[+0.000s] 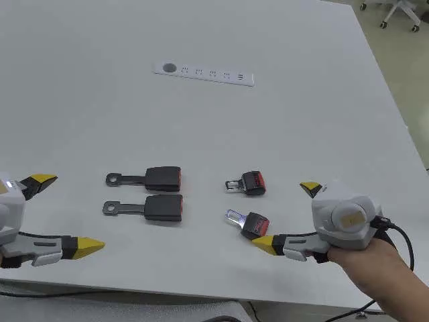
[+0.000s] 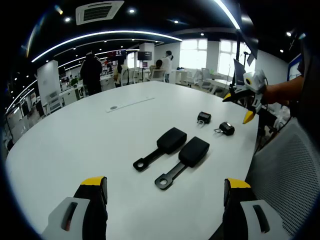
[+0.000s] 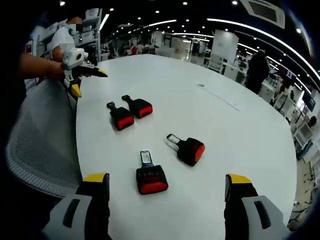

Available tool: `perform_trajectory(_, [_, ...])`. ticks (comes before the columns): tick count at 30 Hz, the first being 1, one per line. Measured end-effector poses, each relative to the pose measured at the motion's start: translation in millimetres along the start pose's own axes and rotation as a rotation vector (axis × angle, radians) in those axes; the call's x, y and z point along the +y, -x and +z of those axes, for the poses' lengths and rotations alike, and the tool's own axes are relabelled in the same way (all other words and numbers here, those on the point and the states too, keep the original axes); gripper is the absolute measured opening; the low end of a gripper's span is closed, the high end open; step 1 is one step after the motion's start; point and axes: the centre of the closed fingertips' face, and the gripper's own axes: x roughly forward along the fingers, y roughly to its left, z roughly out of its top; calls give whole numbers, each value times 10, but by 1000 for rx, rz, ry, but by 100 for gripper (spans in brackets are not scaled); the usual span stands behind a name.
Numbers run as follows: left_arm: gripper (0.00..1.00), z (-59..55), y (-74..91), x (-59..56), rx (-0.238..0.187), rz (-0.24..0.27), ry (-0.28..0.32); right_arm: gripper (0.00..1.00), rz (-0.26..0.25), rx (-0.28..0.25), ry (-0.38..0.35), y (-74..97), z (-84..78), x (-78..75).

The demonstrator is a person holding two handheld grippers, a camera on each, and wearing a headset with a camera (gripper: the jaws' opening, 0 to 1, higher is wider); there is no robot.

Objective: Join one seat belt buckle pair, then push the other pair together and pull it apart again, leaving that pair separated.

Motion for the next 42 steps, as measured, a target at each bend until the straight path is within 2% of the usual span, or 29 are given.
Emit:
perform_trajectory(6, [95, -14, 3, 17, 2, 2, 0, 97, -12, -18, -33, 8, 19, 16])
perform_trajectory(13, [95, -2, 12, 40, -6, 13, 24, 97, 6, -59, -145, 30, 25, 88])
perform_trajectory(19, [95, -28, 0, 38, 1, 5, 31, 98, 10, -112, -228, 63, 60, 60])
perform_trajectory(23, [96, -53, -4, 54, 7, 3, 25, 99, 6, -127, -229, 54, 63, 28])
perform_trajectory(28, [96, -24, -7, 6, 4, -2, 30, 99, 2, -136, -222, 35, 86, -1])
perform_trajectory(34, [96, -45, -12, 30, 2, -9, 37, 96, 10, -127, -189, 5, 82, 35])
perform_trajectory(42, [98, -42, -17, 9, 0, -19, 39, 99, 16, -159, -168, 20, 152, 13])
